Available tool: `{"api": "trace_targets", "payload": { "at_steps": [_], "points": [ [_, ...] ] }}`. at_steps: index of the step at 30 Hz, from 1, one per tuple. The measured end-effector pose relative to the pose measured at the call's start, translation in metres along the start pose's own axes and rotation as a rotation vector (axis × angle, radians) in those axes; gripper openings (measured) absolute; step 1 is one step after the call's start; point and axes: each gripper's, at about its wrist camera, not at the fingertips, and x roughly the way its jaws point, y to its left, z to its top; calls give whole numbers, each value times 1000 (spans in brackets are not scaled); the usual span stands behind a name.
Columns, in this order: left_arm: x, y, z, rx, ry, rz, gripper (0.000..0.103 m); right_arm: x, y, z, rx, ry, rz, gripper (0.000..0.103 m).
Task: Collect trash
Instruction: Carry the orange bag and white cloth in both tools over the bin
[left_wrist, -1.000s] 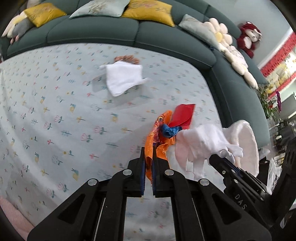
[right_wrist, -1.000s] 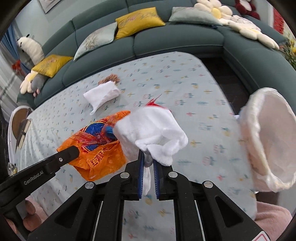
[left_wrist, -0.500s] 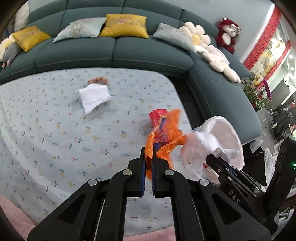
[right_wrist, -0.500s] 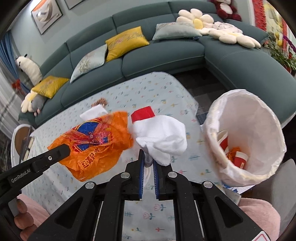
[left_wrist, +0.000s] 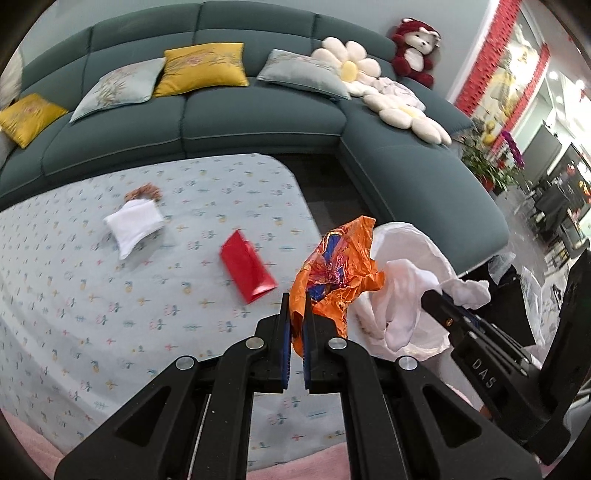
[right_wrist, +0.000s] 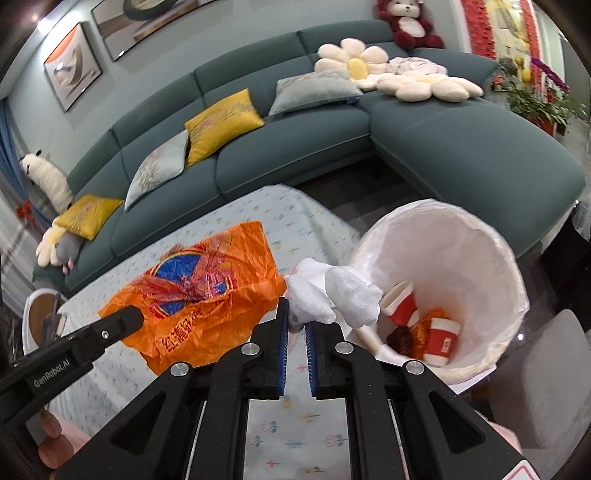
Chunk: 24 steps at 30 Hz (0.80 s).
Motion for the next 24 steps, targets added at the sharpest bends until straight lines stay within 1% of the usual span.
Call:
{"api": "trace_targets", "payload": {
  "at_steps": [7,13,18,24],
  "points": [
    [14,-45,6,69,15,-21,4,-11,-42,11,63,-29,-34,9],
    [28,-77,7,118,37,-30,4,-12,-69,14,99,-31,-58,9],
    [41,-96,9,142,58,-30,4,-11,-87,14,129,-28,-72,9],
    [59,-109,14,147,82,-29,5,-5,-106,16,154,-18,-85,9]
  ]
}}
